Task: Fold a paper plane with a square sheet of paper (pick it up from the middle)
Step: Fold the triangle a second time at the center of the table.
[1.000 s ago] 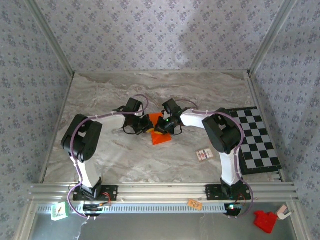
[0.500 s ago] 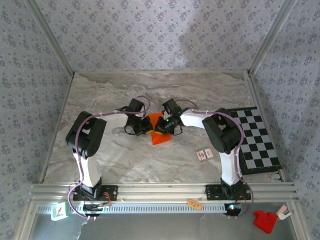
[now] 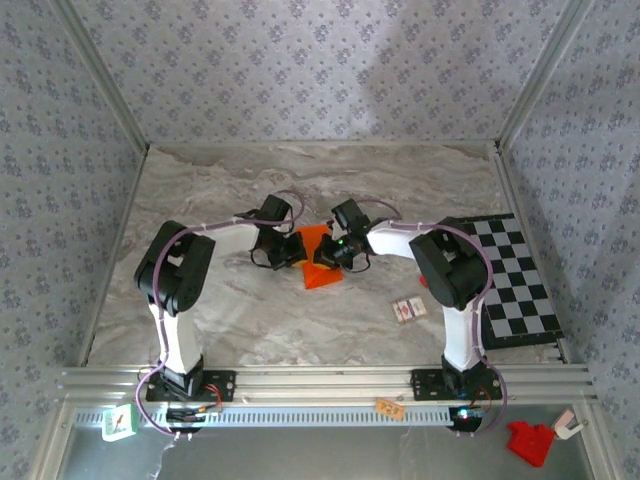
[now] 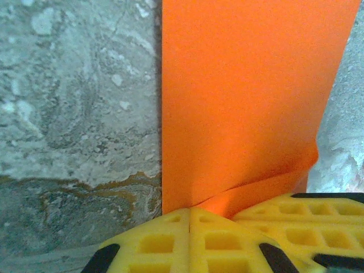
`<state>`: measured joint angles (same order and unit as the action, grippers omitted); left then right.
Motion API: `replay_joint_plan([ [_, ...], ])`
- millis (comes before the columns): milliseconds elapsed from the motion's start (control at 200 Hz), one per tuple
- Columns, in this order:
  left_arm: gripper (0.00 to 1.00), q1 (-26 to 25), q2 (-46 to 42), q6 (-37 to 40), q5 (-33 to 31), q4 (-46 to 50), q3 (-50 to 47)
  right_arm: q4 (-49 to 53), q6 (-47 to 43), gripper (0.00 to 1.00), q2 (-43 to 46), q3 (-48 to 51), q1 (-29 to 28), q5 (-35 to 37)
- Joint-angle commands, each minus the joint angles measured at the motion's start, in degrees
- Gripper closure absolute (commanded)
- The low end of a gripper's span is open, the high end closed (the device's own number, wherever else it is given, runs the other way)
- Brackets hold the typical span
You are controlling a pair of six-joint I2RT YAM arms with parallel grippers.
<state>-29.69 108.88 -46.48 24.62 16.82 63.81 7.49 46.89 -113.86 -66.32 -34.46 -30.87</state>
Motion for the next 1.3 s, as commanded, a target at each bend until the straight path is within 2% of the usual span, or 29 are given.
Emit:
replay_joint_plan([
  [0, 1.00, -0.37, 2.12, 1.45, -2.03, 3.59, 0.44, 0.69, -1.52, 0.93, 0.44, 1.67, 0.52, -0.25],
  [275, 1.00, -0.32, 2.05, 2.10, -1.71, 4.13, 1.81, 0.89, -1.26, 0.93, -0.87, 4.30, 0.90, 3.27],
  [400, 1.00, -0.34, -0.69, 1.41, -0.18, 3.13, 3.20, -0.66, -0.67, 0.94, -1.75, 5.97, 0.93, 5.37],
  [615, 0.84, -0.32, -9.66, -4.18, -0.30, -2.28, -1.55, -7.77, 0.96, 0.94, -3.10, 9.18, 0.95, 7.01],
  [730, 0.82, -0.66, -12.21, -7.13, 1.74, -5.21, -5.83, -9.41, 1.57, 0.94, -3.38, 9.80, 1.08, 7.23],
  [1019, 0.83, -2.71, -10.74, -5.66, 4.71, -3.20, -7.05, -8.78, 2.33, 0.94, -2.94, 9.55, 1.32, 8.20],
  [1294, 0.90, -3.88, -7.42, -4.10, 5.26, -0.86, -5.59, -7.33, 3.02, 0.94, -3.42, 8.59, 1.37, 8.11],
])
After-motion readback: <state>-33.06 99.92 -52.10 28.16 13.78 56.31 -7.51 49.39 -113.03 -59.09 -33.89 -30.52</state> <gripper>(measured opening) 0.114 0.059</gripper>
